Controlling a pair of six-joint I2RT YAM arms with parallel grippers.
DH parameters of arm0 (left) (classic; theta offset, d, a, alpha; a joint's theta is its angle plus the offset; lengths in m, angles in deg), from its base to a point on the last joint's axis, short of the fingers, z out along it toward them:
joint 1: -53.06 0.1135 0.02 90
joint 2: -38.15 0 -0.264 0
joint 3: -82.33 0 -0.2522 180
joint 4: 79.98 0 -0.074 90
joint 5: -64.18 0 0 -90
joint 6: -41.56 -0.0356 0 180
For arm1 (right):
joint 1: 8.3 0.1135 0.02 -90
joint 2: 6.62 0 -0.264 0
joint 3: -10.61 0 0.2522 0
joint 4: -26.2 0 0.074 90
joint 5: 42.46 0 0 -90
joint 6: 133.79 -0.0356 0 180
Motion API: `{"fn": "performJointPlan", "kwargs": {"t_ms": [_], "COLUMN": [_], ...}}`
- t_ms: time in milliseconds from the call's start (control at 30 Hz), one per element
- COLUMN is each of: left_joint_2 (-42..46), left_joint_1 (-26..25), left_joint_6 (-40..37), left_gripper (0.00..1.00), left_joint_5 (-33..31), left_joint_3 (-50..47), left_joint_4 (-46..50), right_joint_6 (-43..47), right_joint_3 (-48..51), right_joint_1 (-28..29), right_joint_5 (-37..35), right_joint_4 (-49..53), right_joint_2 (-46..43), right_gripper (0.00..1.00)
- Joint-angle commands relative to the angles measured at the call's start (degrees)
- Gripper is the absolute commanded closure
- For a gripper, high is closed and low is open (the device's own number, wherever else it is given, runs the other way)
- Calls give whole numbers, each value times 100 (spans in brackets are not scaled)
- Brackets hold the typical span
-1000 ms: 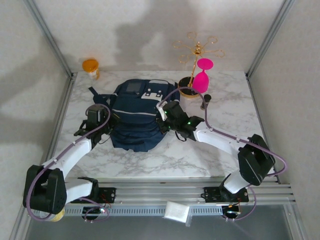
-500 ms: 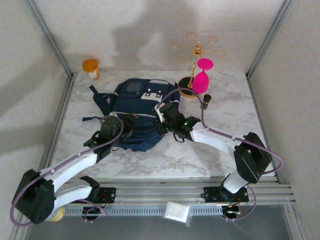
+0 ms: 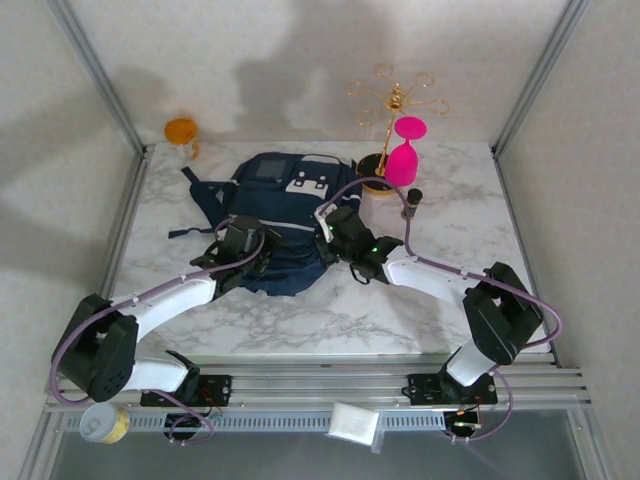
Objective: Pack the student bag
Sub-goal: Zip the student bag at the center of the table, then reset both arms
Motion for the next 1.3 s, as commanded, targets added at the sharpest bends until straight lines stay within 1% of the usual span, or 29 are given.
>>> {"fn": "performJointPlan", "kwargs": {"t_ms": [0,100,233,300,333,367,400,433,500,533,567,600,667,700,733,767,833,867,900,967,1000,1033,1067,1100,1167,1200,1233,1267], "left_joint_2": [157,191,132,151,198,232,286,402,724,931,1095,1253,1468,1555,1621,1647,1621,1599,1606,1570,1474,1344,1217,1036,629,421,325,218], "left_joint_1": [526,710,707,690,693,710,711,711,712,729,764,817,951,1027,1062,1133,1368,1476,1583,1708,1774,1839,1873,1896,1986,2043,2056,2098], "left_joint_6": [-584,-829,-1020,-1105,-1182,-1288,-1423,-1548,-1806,-1963,-2143,-2327,-2680,-2951,-3220,-3444,-3631,-3713,-4103,-5107,-5600,-5968,-6223,-6482,-6824,-6956,-7042,-7058], "left_gripper": [100,100,100,100,99,87,72,60,47,40,34,29,19,12,3,1,0,0,0,0,0,0,0,0,0,0,0,0], "left_joint_5": [-784,-642,-266,-231,-138,-8,101,166,130,39,-68,-264,-868,-1352,-2013,-2622,-4159,-4665,-4977,-5164,-5014,-4737,-4499,-4266,-3698,-3397,-3146,-2763], "left_joint_3": [45,77,218,272,260,269,294,304,233,180,148,165,267,286,232,143,-114,-299,-614,-1427,-1897,-2275,-2503,-2708,-3091,-3197,-3184,-3137], "left_joint_4": [551,623,506,537,503,499,580,683,842,919,1029,1265,1778,1949,1993,1978,1856,1622,979,-753,-1894,-2818,-3404,-4167,-5464,-5991,-6119,-6207], "right_joint_6": [334,562,610,538,424,321,216,88,-209,-352,-465,-606,-888,-1113,-1391,-1663,-1867,-1840,-1723,-1279,-1032,-796,-634,-481,-229,-168,-104,7], "right_joint_3": [0,-216,-452,-552,-604,-602,-562,-482,-390,-352,-303,-215,70,263,521,731,1488,1864,2354,3238,3623,3908,4088,4256,4358,4359,4360,4222], "right_joint_1": [-529,-555,-366,-253,-265,-287,-331,-400,-569,-779,-897,-1037,-1359,-1597,-1892,-2198,-3119,-3435,-3736,-4122,-4230,-4336,-4403,-4484,-4623,-4663,-4721,-4739], "right_joint_5": [-358,-506,-536,-627,-502,-380,-164,1,105,118,70,-91,-449,-802,-1304,-1700,-1802,-1832,-1808,-1817,-1942,-1999,-1936,-1659,-875,-518,-117,162], "right_joint_4": [-57,-63,5,96,209,245,257,251,349,457,534,589,579,552,532,512,-55,-506,-1221,-2785,-3553,-4304,-4843,-5375,-6294,-6675,-6889,-6854], "right_joint_2": [-171,85,192,195,142,48,-135,-358,-736,-903,-1040,-1206,-1579,-1786,-2004,-2194,-2639,-2790,-2918,-2892,-2726,-2496,-2275,-2004,-1429,-1097,-846,-591], "right_gripper": [100,100,100,100,100,95,74,63,59,57,54,48,35,23,5,1,1,1,1,1,1,1,1,1,1,1,1,1]}}
